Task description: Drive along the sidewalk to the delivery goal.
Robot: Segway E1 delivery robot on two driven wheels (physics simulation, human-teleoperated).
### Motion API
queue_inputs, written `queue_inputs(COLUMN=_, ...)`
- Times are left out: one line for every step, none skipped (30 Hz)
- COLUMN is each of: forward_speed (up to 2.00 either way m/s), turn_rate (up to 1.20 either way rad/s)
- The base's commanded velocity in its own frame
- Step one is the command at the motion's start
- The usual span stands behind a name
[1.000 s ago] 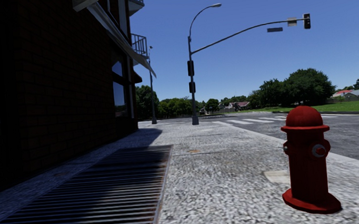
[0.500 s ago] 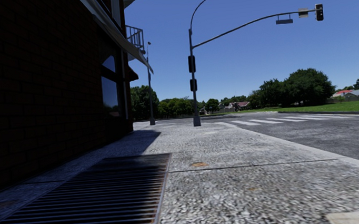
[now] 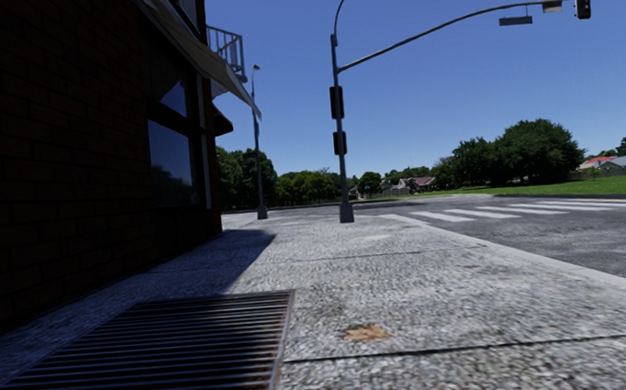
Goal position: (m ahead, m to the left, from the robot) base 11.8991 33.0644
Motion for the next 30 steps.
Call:
queue_inputs(forward_speed=2.00, turn_rate=0.00)
queue_inputs(forward_speed=2.00, turn_rate=0.00)
queue_inputs(forward_speed=2.00, turn_rate=0.00)
queue_inputs(forward_speed=2.00, turn_rate=0.00)
queue_inputs(forward_speed=2.00, turn_rate=0.00)
queue_inputs(forward_speed=2.00, turn_rate=0.00)
queue_inputs(forward_speed=2.00, turn_rate=0.00)
queue_inputs(forward_speed=2.00, turn_rate=0.00)
queue_inputs(forward_speed=2.00, turn_rate=0.00)
queue_inputs(forward_speed=2.00, turn_rate=0.00)
queue_inputs(forward_speed=2.00, turn_rate=0.00)
queue_inputs(forward_speed=2.00, turn_rate=0.00)
queue_inputs(forward_speed=2.00, turn_rate=0.00)
queue_inputs(forward_speed=2.00, turn_rate=0.00)
queue_inputs(forward_speed=2.00, turn_rate=0.00)
queue_inputs(forward_speed=2.00, turn_rate=0.00)
queue_inputs(forward_speed=2.00, turn_rate=0.00)
queue_inputs(forward_speed=2.00, turn_rate=0.00)
queue_inputs(forward_speed=2.00, turn_rate=0.00)
queue_inputs(forward_speed=2.00, turn_rate=0.00)
queue_inputs(forward_speed=2.00, turn_rate=0.00)
queue_inputs(forward_speed=2.00, turn_rate=0.00)
queue_inputs(forward_speed=2.00, turn_rate=0.00)
queue_inputs(forward_speed=2.00, turn_rate=0.00)
queue_inputs(forward_speed=2.00, turn_rate=0.00)
queue_inputs(forward_speed=2.00, turn_rate=0.00)
queue_inputs(forward_speed=2.00, turn_rate=0.00)
queue_inputs(forward_speed=2.00, turn_rate=0.00)
queue_inputs(forward_speed=2.00, turn_rate=0.00)
queue_inputs(forward_speed=2.00, turn_rate=0.00)
